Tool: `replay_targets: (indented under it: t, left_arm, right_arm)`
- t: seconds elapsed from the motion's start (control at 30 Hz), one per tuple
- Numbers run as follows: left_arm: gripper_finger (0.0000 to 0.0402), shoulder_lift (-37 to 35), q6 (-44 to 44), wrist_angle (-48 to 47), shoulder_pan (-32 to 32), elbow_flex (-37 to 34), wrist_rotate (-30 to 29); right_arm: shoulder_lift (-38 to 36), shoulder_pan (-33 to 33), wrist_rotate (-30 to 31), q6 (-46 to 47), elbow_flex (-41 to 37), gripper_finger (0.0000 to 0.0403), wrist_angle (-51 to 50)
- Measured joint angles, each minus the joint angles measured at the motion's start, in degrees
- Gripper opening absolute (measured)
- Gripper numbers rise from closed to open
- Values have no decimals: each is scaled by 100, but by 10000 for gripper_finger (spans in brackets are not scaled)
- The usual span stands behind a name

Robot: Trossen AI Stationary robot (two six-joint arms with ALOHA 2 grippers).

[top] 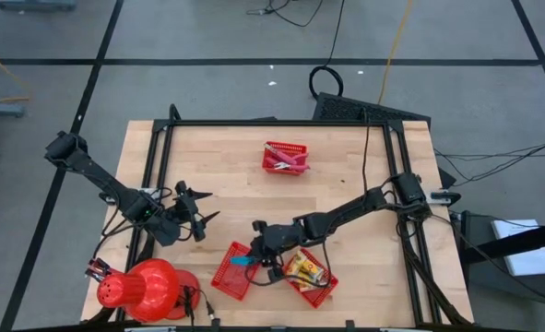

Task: Pick & Place School Supplies
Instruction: Put the blue eraser into the bottom left red basket

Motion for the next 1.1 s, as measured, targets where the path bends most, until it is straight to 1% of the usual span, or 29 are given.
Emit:
replay_targets:
  t: [0.17,0.23,0.3,0.37,0.47,0.53,0.6,0.67,0.77,0.87,0.93,1.0,1.1]
  left_arm:
    - [294,0,0,1,0,0,2]
    - [294,0,0,0,0,0,2]
    - [294,0,0,2,0,0,2]
    - [294,0,0,21,0,0,4]
    - [294,1,132,212,0,0,120]
    - [294,45,342,492,12,0,172]
    - [294,177,635,884,120,0,360]
    - [294,388,948,1342,349,0,741]
    - [294,886,1379,2064,849,2,1462]
    - [294,1457,1760,2828,1393,2,2311]
    - [294,1798,1908,3208,1703,4,2828]
    - [294,2078,1997,3537,1961,4,3209]
    - [294,2347,2062,3767,2265,7,3580]
  right_arm:
    - [-7,-33,-8,109,2,208,71]
    - [-5,-40,-11,112,0,241,28]
    - [-5,-40,12,88,0,258,46]
    - [-5,-38,13,21,2,264,56]
    - [-24,-35,100,-139,2,262,-3]
    - [-68,14,469,-278,0,256,-91]
    - [-94,79,1064,-476,7,252,-195]
    - [-188,187,1720,-739,-3,248,-536]
    - [-269,285,2199,-916,-6,246,-640]
    - [-614,359,2258,-940,-318,246,-560]
    - [-897,362,2260,-922,-650,246,-90]
    - [-1364,383,2328,-939,-1200,246,210]
    - [-2152,388,2519,-785,-2156,246,816]
